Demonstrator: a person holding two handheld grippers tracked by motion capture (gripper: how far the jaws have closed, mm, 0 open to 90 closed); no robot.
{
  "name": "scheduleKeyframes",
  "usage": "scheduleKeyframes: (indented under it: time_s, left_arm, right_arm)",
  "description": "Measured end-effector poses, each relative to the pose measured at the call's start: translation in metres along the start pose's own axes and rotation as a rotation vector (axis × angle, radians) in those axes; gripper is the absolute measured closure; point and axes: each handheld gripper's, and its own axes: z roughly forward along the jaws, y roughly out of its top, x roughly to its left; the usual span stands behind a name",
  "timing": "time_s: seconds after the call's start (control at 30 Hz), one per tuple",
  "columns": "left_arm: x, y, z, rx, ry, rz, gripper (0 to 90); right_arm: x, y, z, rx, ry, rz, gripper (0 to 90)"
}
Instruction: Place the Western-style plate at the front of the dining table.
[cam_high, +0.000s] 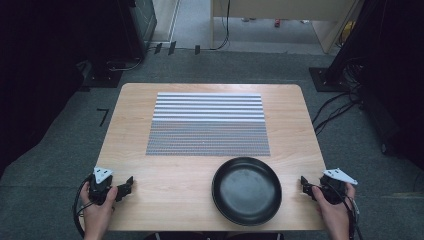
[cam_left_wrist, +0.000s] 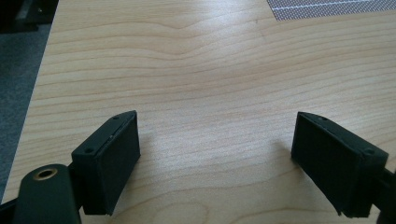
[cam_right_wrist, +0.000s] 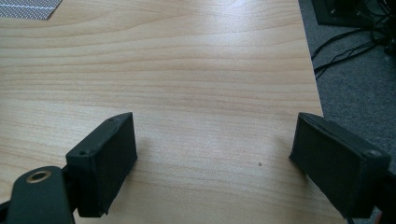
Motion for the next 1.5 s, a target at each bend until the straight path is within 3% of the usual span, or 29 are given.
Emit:
scheduleKeyframes:
  time_s: [0.43, 0.53, 0.67, 1.0, 1.07, 1.5]
  left_arm:
    - [0.000, 0.000, 0.000, 0.000, 0.003, -0.006, 14.2]
    - [0.002, 0.000, 0.000, -0.003, -0.006, -0.020, 14.2]
    - [0.005, 0.000, -0.001, -0.006, -0.018, -0.044, 14.2]
    - [0.005, 0.001, -0.002, -0.002, -0.011, -0.056, 14.2]
    - [0.004, 0.001, -0.002, 0.000, 0.005, -0.046, 14.2]
    - [0.000, 0.002, -0.005, -0.007, 0.012, -0.042, 14.3]
  right_arm:
    - [0.000, 0.000, 0.000, -0.002, -0.005, 0.010, 13.7]
    - [0.002, 0.000, -0.002, -0.012, -0.010, -0.012, 13.6]
    - [0.003, 0.004, -0.007, -0.025, -0.009, 0.019, 13.6]
    - [0.012, 0.009, -0.021, -0.065, 0.023, 0.036, 13.7]
    - [0.015, 0.010, -0.022, -0.072, 0.027, 0.032, 13.8]
    - [0.032, 0.013, -0.034, -0.103, 0.066, 0.017, 14.2]
